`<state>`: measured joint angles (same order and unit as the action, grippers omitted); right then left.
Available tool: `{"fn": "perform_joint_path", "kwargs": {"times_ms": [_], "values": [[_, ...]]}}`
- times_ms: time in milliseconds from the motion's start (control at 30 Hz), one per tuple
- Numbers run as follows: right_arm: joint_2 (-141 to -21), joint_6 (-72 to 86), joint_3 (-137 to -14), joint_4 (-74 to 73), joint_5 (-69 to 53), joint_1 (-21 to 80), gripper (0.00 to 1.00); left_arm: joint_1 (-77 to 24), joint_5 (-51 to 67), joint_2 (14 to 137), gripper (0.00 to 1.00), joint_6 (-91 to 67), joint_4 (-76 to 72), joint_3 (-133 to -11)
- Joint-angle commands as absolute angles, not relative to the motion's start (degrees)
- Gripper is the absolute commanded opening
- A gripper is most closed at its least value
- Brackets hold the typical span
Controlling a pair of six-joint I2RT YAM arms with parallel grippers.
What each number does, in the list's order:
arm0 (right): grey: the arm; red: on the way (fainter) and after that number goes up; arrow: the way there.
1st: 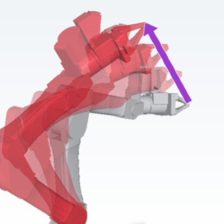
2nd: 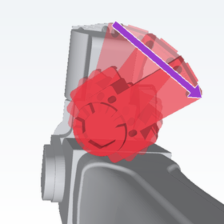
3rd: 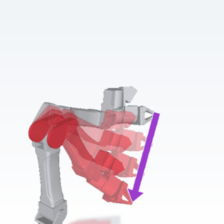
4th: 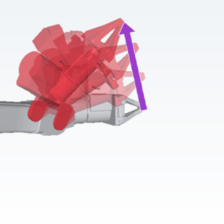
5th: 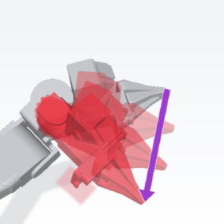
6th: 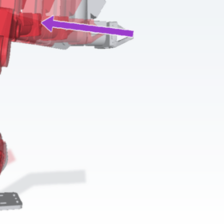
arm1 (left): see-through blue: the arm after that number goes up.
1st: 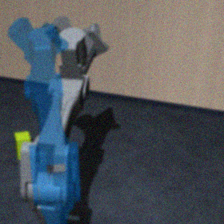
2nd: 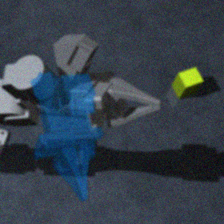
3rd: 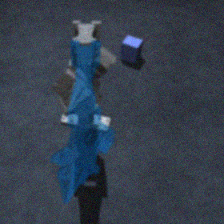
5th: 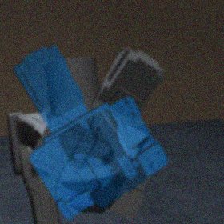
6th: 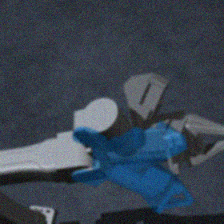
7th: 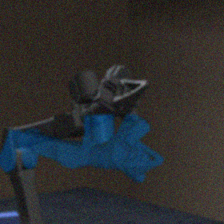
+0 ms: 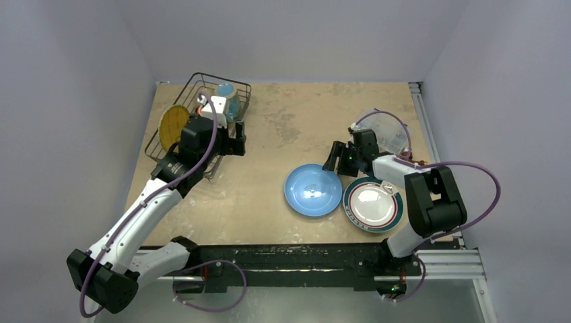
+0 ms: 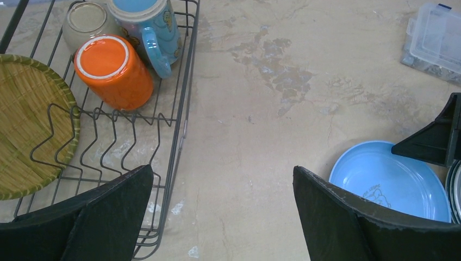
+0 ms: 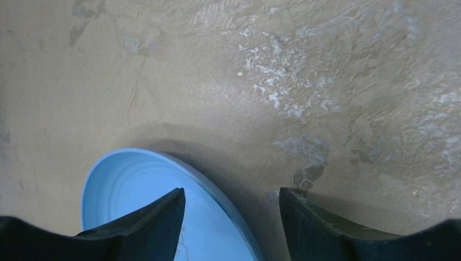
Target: Load the mixed dishes into the dish rack
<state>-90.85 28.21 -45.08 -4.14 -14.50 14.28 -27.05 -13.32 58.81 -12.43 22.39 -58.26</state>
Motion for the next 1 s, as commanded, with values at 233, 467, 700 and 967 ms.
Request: {"fn": "perform_joint_path", "kwargs": {"times_ms": [233, 467, 700, 967], "values": [[-91.8, 28.7, -39.5, 2.0, -23.7, 14.9, 0.28, -27.1, -9.3, 60.4, 1.0, -13.0, 22.8, -60.7], [-93.1, 40.2, -34.7, 17.3, -39.7, 14.9, 0.0, -27.1, 7.9, 69.5, 1.0, -15.4, 24.6, -64.1], [-90.3, 63.8, -29.0, 39.3, -43.9, 14.8, 0.0, -27.2, 26.6, 79.3, 0.96, -20.1, 24.5, -67.1], [-82.8, 68.7, -26.1, 43.1, -37.3, 14.8, 0.0, -28.9, 31.4, 85.8, 0.79, -20.5, 28.1, -70.5]]}}
